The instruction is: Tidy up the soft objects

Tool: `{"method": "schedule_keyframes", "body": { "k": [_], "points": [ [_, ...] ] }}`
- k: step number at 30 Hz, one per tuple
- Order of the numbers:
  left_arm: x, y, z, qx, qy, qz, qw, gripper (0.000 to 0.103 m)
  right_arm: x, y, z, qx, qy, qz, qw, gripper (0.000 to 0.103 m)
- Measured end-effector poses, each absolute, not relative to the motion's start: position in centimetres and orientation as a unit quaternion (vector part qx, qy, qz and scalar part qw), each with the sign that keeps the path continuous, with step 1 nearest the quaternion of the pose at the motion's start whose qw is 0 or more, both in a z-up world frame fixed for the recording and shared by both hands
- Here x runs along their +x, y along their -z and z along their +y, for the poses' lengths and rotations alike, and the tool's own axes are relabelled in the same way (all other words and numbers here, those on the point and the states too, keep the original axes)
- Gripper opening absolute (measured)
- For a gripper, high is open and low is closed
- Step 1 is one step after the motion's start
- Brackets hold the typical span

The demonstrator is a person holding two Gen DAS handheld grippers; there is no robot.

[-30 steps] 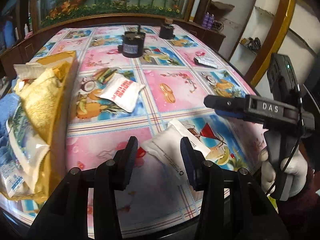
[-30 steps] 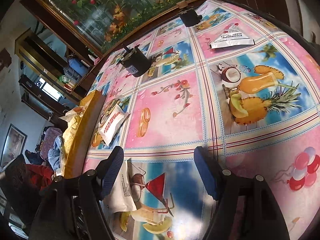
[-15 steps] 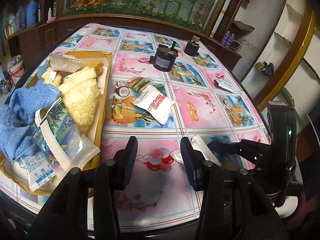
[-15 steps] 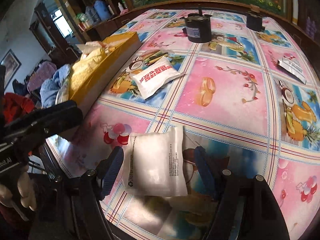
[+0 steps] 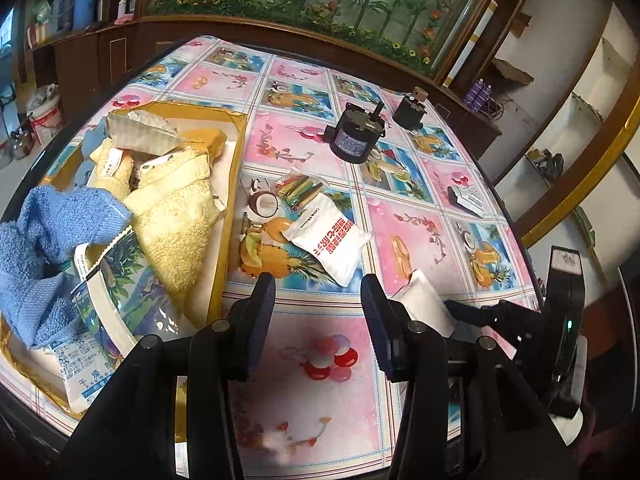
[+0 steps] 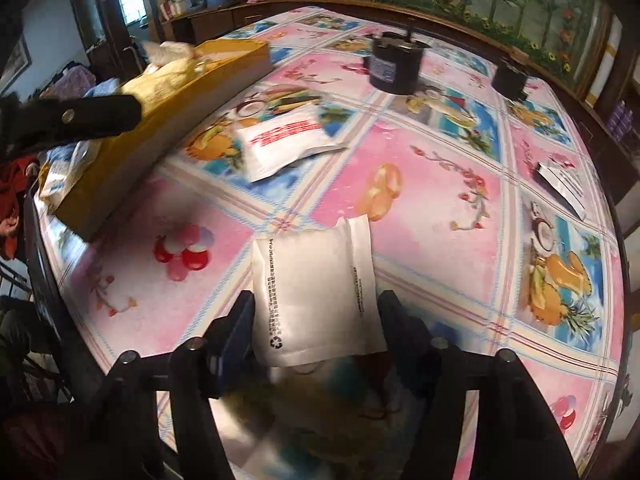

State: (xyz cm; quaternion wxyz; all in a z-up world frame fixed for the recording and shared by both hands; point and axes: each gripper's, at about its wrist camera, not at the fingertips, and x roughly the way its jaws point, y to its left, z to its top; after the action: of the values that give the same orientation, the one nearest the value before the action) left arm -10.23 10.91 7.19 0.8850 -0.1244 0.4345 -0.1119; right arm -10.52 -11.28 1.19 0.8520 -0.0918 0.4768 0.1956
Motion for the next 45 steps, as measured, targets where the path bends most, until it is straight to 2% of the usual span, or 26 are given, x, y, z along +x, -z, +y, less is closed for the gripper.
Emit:
{"method": "schedule_keyframes", "body": {
  "k": [4, 13, 19, 20, 22, 26, 27, 28, 30, 33, 38, 39, 41, 42, 43, 45],
  "points": [
    [-8.9, -7.5, 10.5, -0.116, 0.105, 0.432, 0.888, 0.044, -7.8, -1.5, -14.6, -0.025, -0.179, 0.465, 0.867, 0.06],
    [-2.4, -4.6, 7.5, -0.075, 0.103, 0.47, 0.874, 0.044, -7.1, -1.3, -16.7, 0.054, -0.209, 0.426, 0.879, 0.061],
    [1.0, -1.9, 4.0, 0.004, 0.08, 0.486, 0.87, 0.044, -7.1, -1.3, -16.6, 0.056, -0.209, 0.425, 0.879, 0.061],
    [1.2, -1.5, 3.5, 0.021, 0.076, 0.485, 0.871, 0.045, -7.1, -1.3, -16.6, 0.056, -0.209, 0.425, 0.879, 0.061],
    [1.2, -1.3, 2.6, 0.046, 0.076, 0.479, 0.873, 0.061, -7.1, -1.2, -16.6, 0.057, -0.21, 0.425, 0.879, 0.061],
    [0.6, -0.8, 2.0, 0.062, 0.104, 0.479, 0.869, 0.062, -7.2, -1.2, -16.6, 0.056, -0.209, 0.425, 0.879, 0.061],
    [0.3, -0.8, 2.1, 0.059, 0.108, 0.479, 0.869, 0.053, -7.2, -1.2, -16.6, 0.055, -0.209, 0.425, 0.879, 0.061],
    [0.1, -0.9, 2.2, 0.057, 0.112, 0.476, 0.87, 0.033, -7.2, -1.2, -16.6, 0.054, -0.208, 0.425, 0.879, 0.061],
    [-0.5, -1.1, 2.2, 0.057, 0.122, 0.478, 0.868, 0.015, -7.2, -1.2, -16.6, 0.054, -0.209, 0.425, 0.879, 0.061],
    [-1.8, -1.2, 2.6, 0.053, 0.131, 0.479, 0.866, 0.013, -7.2, -1.2, -16.5, 0.048, -0.207, 0.426, 0.879, 0.061],
    [-3.9, -3.6, 4.8, -0.012, 0.159, 0.473, 0.867, 0.013, -7.5, -1.3, -15.3, -0.001, -0.196, 0.43, 0.881, 0.06],
    [-4.5, -4.3, 5.4, -0.021, 0.162, 0.466, 0.87, 0.016, -7.4, -1.2, -15.3, -0.004, -0.195, 0.431, 0.881, 0.06],
    [-5.6, -5.4, 6.4, -0.033, 0.155, 0.453, 0.877, 0.036, -7.4, -1.2, -15.3, -0.005, -0.195, 0.431, 0.881, 0.061],
    [-6.0, -5.6, 6.7, -0.032, 0.148, 0.45, 0.88, 0.054, -7.4, -1.2, -15.4, -0.004, -0.196, 0.431, 0.881, 0.061],
    [-6.3, -5.6, 6.8, -0.027, 0.141, 0.448, 0.883, 0.061, -7.4, -1.2, -15.4, -0.003, -0.196, 0.431, 0.881, 0.061],
    [-6.5, -4.9, 6.7, -0.01, 0.127, 0.451, 0.883, 0.061, -7.4, -1.2, -15.4, -0.002, -0.196, 0.43, 0.881, 0.061]
  ]
}}
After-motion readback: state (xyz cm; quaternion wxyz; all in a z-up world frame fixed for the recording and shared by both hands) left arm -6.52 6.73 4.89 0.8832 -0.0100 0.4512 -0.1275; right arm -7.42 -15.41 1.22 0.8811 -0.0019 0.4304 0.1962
